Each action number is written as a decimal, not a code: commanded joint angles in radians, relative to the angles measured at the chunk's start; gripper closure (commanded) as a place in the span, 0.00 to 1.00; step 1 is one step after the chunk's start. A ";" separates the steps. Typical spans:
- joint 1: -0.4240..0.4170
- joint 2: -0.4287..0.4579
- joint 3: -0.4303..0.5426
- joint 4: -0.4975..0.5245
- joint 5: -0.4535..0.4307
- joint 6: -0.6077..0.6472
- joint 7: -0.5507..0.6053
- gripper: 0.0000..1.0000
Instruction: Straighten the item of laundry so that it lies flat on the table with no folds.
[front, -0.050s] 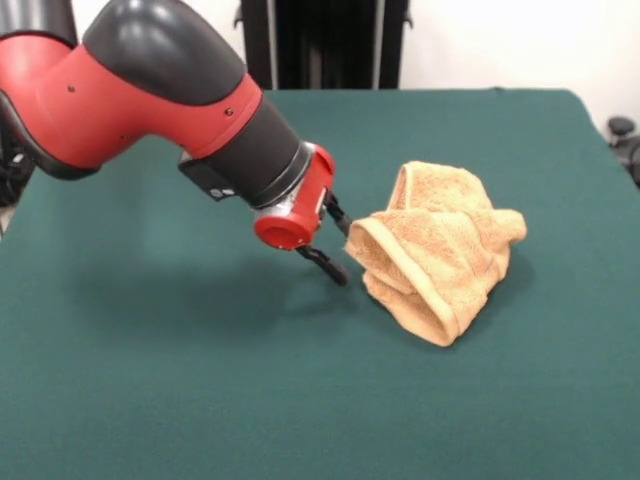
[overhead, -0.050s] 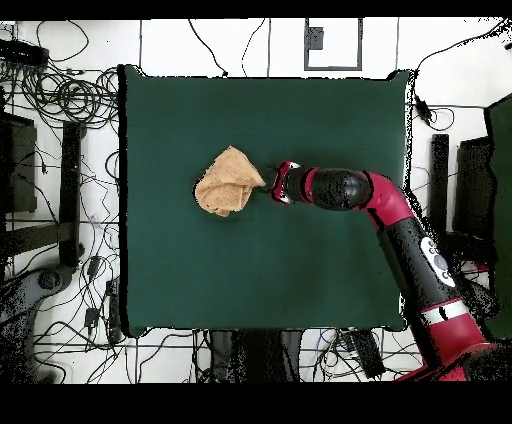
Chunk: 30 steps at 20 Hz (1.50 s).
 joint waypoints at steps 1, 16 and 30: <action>0.026 0.084 0.011 -0.039 0.026 0.081 -0.388 0.00; -0.002 0.110 0.050 -0.025 -0.002 0.044 -0.419 0.00; -0.021 0.095 0.084 -0.008 -0.036 0.002 -0.434 0.00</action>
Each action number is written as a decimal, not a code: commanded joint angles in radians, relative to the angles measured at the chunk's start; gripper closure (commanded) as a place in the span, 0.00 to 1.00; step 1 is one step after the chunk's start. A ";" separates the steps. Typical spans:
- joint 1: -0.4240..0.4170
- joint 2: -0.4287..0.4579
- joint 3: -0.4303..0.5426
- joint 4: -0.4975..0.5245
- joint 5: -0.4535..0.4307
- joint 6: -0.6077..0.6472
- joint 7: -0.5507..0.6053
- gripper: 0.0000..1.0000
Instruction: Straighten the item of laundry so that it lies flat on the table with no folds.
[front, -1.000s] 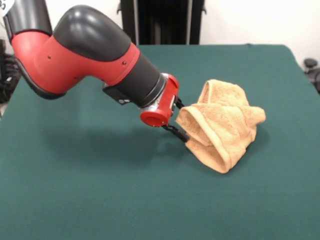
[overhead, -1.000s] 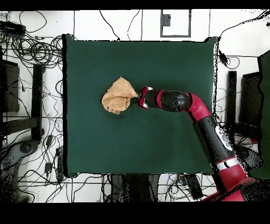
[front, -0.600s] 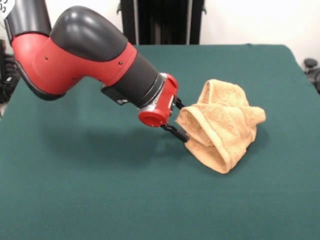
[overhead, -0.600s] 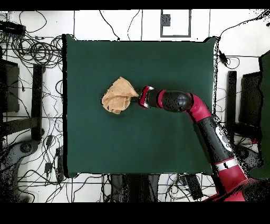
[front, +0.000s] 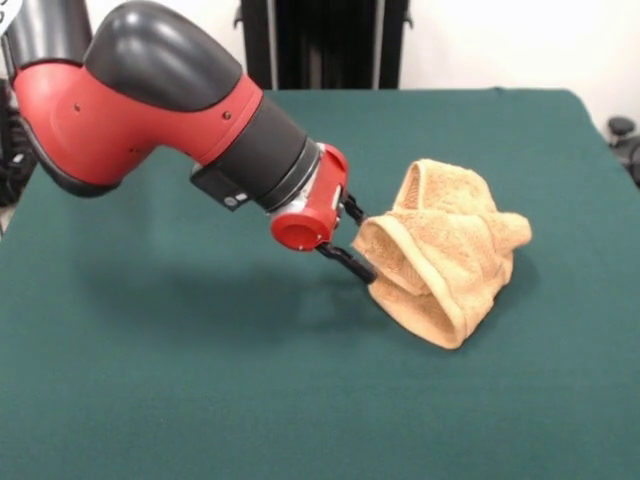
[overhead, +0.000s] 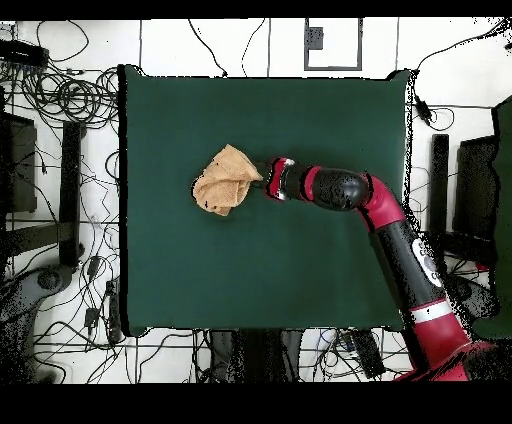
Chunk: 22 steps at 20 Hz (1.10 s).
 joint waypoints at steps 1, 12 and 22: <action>0.039 -0.018 -0.003 -0.012 -0.041 0.003 -0.286 0.00; 0.071 -0.067 -0.032 -0.030 -0.038 0.010 -0.263 0.00; 0.068 -0.043 -0.029 -0.032 -0.030 0.006 -0.307 0.00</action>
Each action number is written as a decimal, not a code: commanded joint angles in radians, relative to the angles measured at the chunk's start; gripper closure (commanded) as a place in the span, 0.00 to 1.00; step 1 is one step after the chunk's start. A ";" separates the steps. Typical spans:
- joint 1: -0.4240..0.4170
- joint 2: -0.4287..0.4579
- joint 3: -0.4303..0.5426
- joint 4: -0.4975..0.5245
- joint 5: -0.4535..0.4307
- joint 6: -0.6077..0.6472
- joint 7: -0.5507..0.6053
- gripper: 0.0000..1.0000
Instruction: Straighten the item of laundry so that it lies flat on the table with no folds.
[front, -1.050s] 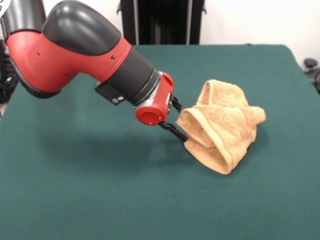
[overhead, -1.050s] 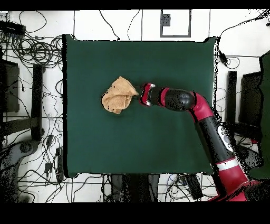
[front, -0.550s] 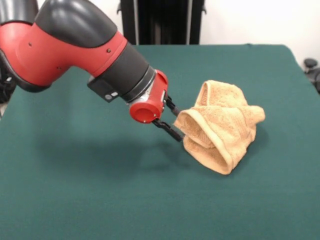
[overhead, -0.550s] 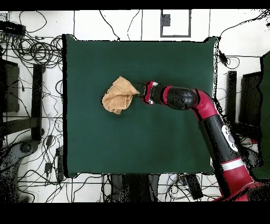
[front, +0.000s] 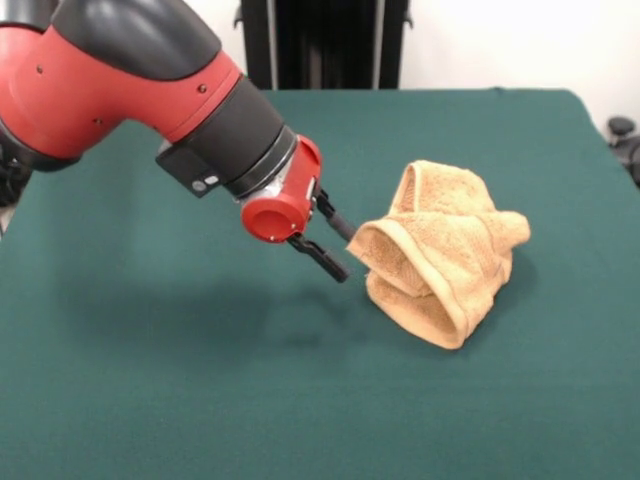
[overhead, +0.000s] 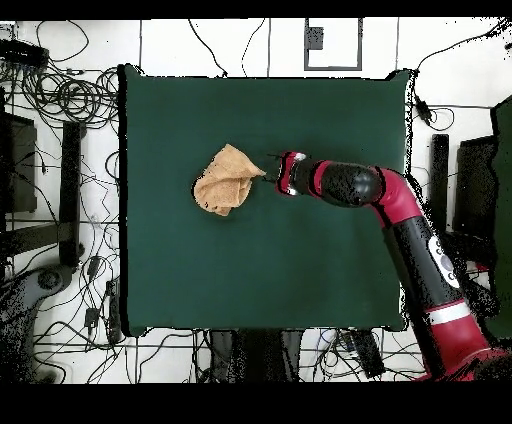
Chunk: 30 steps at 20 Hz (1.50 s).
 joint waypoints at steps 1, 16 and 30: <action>0.059 0.055 -0.030 -0.032 -0.014 0.007 -0.278 0.00; 0.058 0.121 -0.045 -0.049 -0.015 0.035 -0.377 0.00; 0.023 0.123 0.017 -0.009 -0.014 -0.035 -0.509 0.00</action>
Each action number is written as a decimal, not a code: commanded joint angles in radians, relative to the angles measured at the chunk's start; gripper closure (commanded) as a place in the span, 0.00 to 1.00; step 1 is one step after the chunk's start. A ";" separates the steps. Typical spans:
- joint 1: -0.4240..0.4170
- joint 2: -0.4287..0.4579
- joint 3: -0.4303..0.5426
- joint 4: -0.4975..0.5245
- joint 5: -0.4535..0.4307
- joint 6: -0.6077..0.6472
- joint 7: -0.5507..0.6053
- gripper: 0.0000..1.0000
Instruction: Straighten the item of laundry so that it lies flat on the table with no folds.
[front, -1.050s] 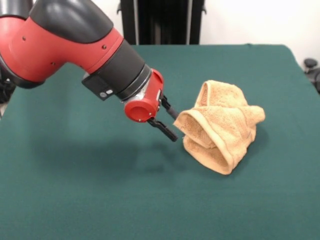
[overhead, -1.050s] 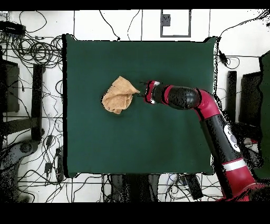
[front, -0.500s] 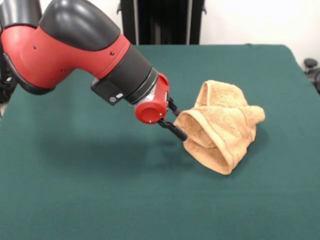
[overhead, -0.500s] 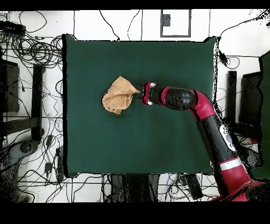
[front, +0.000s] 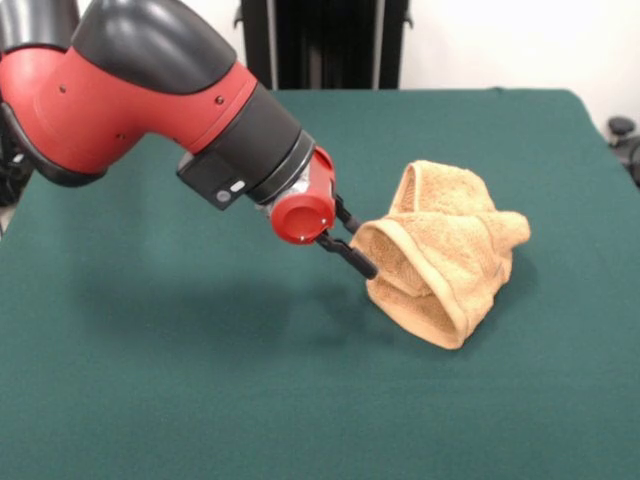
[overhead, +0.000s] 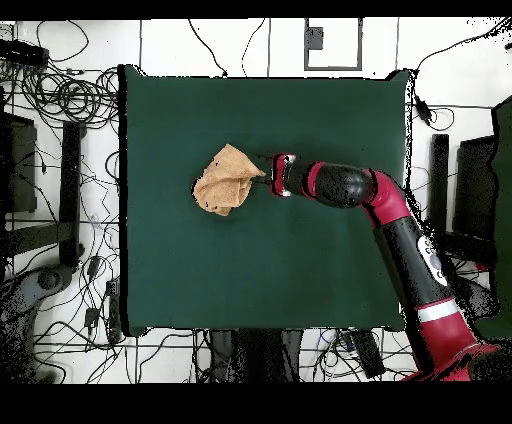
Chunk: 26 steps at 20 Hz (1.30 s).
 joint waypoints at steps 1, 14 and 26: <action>0.030 0.066 -0.006 -0.009 -0.014 -0.038 -0.278 0.00; 0.047 0.081 -0.025 -0.023 0.002 -0.004 -0.280 0.00; 0.068 0.071 -0.035 -0.037 0.006 -0.011 -0.223 1.00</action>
